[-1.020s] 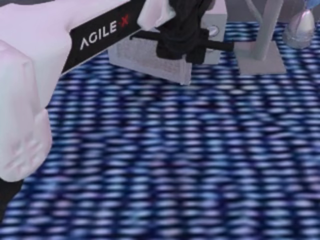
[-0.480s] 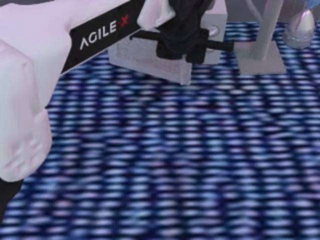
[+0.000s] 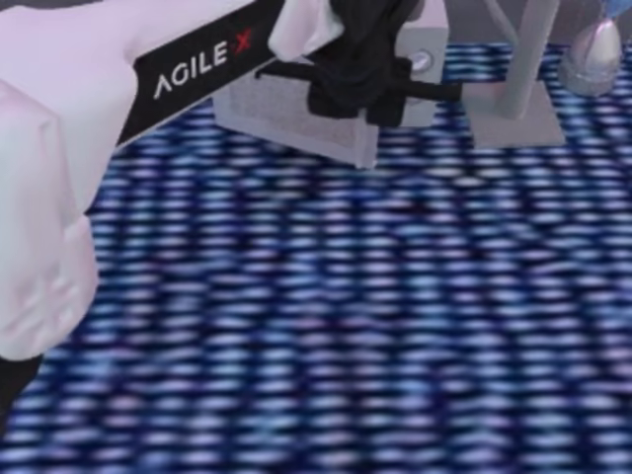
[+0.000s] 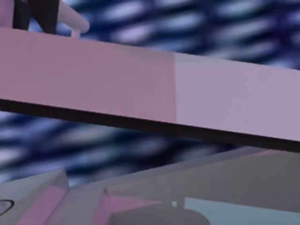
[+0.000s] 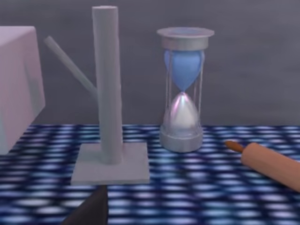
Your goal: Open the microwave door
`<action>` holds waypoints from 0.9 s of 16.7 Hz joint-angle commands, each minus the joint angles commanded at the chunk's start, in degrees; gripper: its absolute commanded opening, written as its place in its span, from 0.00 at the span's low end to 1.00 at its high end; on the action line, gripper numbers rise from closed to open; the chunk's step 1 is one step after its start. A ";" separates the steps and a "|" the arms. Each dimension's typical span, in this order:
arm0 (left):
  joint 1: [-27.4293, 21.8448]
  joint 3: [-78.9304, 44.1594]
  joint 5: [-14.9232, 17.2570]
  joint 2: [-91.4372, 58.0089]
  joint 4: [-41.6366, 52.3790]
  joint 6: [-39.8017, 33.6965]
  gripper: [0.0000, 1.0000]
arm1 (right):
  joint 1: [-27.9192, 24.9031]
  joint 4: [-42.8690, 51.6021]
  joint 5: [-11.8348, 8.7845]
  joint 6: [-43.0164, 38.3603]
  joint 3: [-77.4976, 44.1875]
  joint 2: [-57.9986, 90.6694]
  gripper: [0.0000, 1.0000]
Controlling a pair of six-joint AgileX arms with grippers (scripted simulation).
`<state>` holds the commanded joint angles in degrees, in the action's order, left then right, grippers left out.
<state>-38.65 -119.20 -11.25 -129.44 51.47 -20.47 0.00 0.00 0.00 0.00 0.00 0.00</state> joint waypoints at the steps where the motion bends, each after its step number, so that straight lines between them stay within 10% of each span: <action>1: 0.22 1.28 0.28 0.90 -0.68 0.80 0.00 | 0.00 0.00 0.00 0.00 0.00 0.00 1.00; 15: 1.21 9.32 2.87 5.82 -4.57 5.87 0.00 | 0.00 0.00 0.00 0.00 0.00 0.00 1.00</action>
<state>-37.44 -109.88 -8.38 -123.62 46.90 -14.60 0.00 0.00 0.00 0.00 0.00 0.00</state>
